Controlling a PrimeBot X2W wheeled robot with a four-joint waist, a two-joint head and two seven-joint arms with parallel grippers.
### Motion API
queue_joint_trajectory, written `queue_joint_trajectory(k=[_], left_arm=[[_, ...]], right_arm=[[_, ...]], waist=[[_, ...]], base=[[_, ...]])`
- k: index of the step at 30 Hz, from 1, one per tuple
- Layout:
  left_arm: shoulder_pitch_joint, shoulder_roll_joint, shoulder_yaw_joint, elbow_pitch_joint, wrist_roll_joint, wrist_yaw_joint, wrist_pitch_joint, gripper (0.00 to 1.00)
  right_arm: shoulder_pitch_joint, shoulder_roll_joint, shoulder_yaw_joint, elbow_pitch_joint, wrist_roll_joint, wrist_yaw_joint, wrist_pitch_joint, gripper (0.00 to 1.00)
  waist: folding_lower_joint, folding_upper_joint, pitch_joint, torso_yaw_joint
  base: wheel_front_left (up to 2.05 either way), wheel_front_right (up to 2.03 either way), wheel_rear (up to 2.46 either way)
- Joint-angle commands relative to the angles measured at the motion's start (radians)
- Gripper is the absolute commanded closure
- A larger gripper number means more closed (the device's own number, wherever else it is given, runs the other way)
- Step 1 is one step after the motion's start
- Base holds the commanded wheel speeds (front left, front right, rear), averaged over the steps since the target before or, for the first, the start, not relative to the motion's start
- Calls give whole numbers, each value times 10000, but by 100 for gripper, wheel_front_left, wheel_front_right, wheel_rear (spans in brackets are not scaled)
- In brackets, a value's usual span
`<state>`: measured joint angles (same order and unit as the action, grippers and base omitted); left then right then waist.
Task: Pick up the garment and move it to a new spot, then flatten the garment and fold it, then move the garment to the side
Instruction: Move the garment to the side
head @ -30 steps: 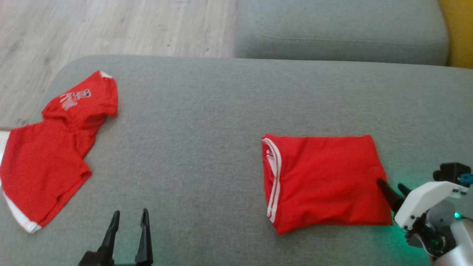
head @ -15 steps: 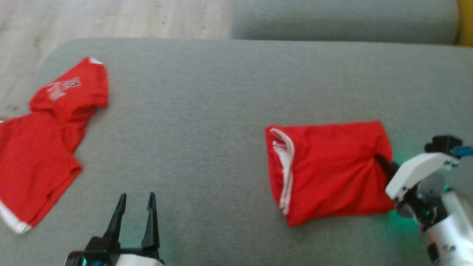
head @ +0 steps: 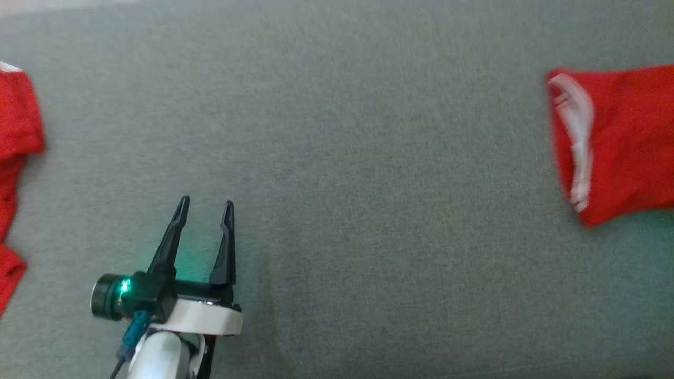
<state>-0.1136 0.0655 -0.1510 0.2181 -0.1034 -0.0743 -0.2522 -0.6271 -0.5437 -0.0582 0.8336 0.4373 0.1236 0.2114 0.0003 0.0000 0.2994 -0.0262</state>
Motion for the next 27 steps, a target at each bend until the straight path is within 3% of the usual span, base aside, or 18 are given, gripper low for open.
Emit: queue_joint_trajectory(k=[1,6,7,8,9,10,16,22,27], left_arm=[[-202,222,242,-350,107,-62,-95,0],[-236,358,210,-497,204,-61,-95,0],[-218,370,229,-508,203,-40,-95,0],[-199,369,250,-523,189,-15,-95,0],[-199,369,250,-523,189,-15,-95,0],[-182,366,261,-545,177,-1,-95,0],[-111,213,274,-604,-10,95,-95,0],[77,24,318,-498,-313,182,-95,0],[363,-86,319,-311,-603,240,-95,0]], right_arm=[[-387,-627,-171,94,-493,71,-386,100],[-1100,-1210,-789,1088,-1781,71,-1236,100],[-1222,-1277,-933,1263,-2070,71,-1466,71],[-1333,-1343,-1104,1422,-2366,71,-1731,34],[-1333,-1343,-1104,1422,-2366,71,-1731,34],[-1436,-1402,-1295,1558,-2697,71,-2036,0],[-1772,-1302,-2466,1529,-4899,71,-4079,0],[-1421,127,-2400,127,-5735,71,-4617,0],[-51,1306,-1763,-1460,-5374,71,-4695,0]], waist=[[-3,0,561,-208],[-3,0,892,13],[-3,0,910,55],[-3,0,933,104],[-3,0,933,104],[-3,0,952,142],[-3,0,644,450],[-3,0,-237,686],[-3,0,-1266,1019]], base=[[0,0,0],[0,0,0],[0,0,0],[0,0,0],[0,0,0],[0,0,0],[0,0,0],[0,0,0],[0,0,0]])
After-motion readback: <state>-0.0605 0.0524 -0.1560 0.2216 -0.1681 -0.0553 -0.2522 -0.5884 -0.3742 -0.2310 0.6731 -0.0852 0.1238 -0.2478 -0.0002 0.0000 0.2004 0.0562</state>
